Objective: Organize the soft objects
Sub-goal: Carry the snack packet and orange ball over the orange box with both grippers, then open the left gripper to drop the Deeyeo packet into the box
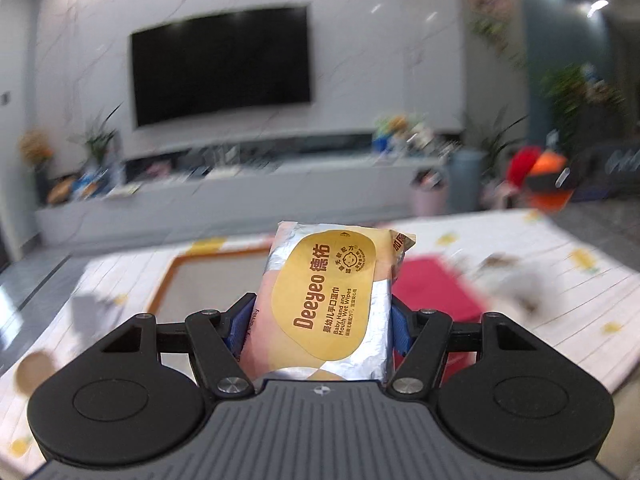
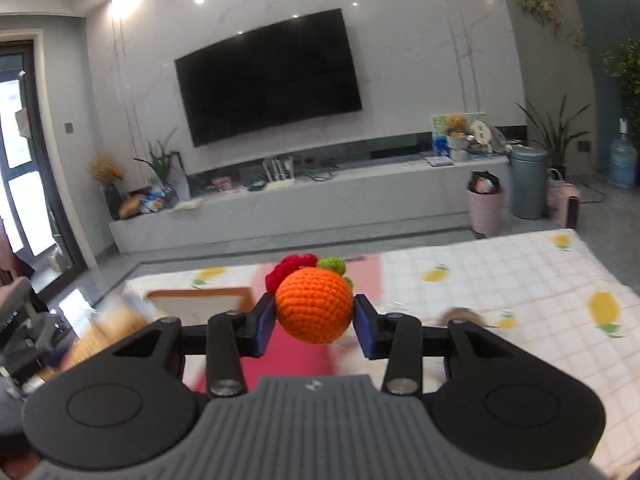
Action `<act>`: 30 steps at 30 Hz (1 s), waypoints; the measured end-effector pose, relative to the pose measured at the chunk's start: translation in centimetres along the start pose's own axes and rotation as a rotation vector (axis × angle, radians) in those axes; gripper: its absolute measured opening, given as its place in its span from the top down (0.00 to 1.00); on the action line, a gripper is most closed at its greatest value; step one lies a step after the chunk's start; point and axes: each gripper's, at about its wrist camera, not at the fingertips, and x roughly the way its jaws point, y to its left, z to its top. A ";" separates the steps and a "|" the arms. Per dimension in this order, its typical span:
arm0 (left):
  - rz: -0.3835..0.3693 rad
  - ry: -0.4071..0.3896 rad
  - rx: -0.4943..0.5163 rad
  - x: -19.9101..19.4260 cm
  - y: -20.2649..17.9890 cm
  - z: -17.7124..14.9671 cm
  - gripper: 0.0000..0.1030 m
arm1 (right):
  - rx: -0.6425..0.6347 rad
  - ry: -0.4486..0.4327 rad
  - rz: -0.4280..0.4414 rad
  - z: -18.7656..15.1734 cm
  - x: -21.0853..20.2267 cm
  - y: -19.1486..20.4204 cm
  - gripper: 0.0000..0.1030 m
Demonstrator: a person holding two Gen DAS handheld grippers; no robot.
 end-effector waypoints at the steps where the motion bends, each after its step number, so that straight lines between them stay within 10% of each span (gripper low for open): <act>1: 0.020 0.035 -0.024 0.8 0.5 -0.2 0.27 | -0.006 -0.003 0.011 0.0 0.4 1.0 0.60; 14: -0.052 0.225 -0.249 6.3 5.0 -2.0 0.25 | -0.013 0.030 0.084 -2.4 4.1 5.2 0.60; 18: -0.058 0.167 -0.267 5.5 5.1 -2.4 0.08 | 0.004 0.058 0.056 -3.3 4.8 4.4 0.60; 30: 0.043 0.163 -0.255 2.4 6.7 0.6 0.08 | -0.011 0.007 0.149 -2.4 2.0 5.8 0.60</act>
